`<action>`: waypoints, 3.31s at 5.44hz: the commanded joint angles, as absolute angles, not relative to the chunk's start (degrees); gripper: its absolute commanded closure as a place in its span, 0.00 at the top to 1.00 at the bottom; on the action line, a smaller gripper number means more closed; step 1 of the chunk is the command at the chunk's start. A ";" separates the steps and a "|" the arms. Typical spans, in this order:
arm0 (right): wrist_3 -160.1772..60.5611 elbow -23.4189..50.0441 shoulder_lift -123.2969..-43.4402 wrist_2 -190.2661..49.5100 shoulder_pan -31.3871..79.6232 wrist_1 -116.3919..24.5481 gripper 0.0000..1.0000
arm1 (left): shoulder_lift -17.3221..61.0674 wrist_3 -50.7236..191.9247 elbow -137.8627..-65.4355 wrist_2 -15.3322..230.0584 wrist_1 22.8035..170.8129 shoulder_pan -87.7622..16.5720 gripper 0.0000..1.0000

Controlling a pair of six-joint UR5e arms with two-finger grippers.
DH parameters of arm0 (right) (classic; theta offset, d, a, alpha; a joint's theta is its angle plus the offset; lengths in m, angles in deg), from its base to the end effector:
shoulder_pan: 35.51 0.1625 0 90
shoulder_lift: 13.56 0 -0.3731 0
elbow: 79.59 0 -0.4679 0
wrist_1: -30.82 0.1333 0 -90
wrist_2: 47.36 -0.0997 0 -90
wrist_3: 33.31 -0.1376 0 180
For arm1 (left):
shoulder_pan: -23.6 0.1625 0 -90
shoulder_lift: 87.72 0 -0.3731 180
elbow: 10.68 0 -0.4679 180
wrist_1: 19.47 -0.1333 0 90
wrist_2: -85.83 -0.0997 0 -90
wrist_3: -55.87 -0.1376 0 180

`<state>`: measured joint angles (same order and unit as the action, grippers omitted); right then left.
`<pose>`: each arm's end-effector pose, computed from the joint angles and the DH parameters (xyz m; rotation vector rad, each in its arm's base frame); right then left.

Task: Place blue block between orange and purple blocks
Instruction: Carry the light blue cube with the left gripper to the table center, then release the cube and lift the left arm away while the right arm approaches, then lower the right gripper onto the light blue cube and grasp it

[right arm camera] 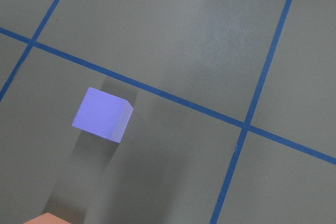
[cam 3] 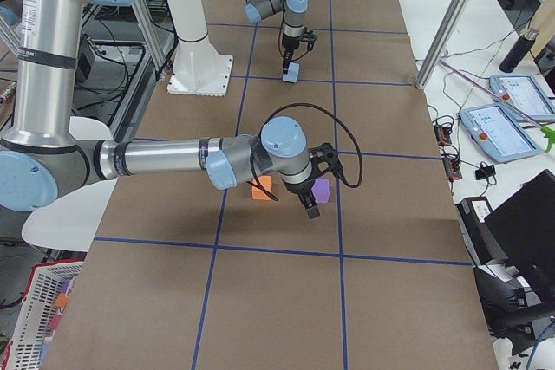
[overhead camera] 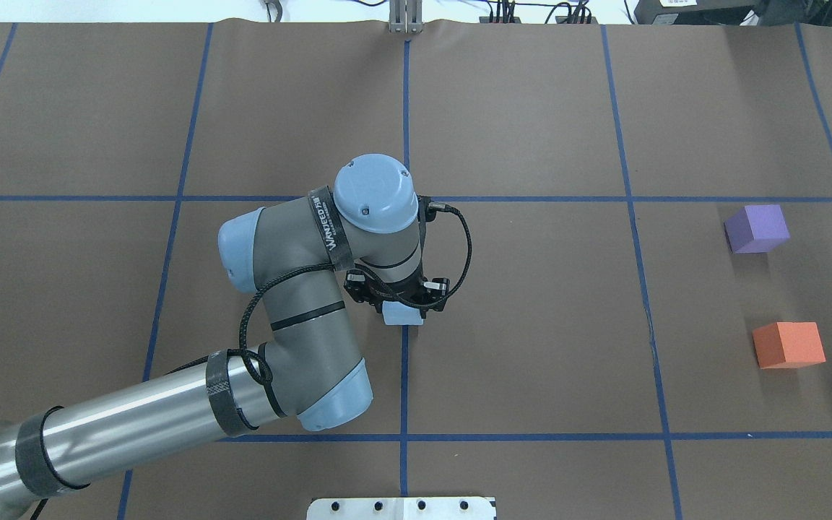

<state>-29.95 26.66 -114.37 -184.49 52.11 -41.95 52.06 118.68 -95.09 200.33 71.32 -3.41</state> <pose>0.0107 -0.5248 0.5326 0.3806 -0.8098 -0.2561 0.6598 -0.4219 0.0954 -0.0087 0.8726 0.1707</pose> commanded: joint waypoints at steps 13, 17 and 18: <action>-118.46 19.00 -54.99 -142.65 -13.97 -72.65 1.00 | 3.16 25.55 -97.69 222.06 71.93 -71.50 1.00; -118.91 9.97 -55.92 -140.78 -14.50 -63.92 0.99 | 3.24 25.46 -97.78 222.06 72.02 -71.41 1.00; -118.91 9.97 -56.79 -140.70 -14.94 -63.92 0.99 | 3.33 25.55 -97.87 222.06 72.11 -71.41 1.00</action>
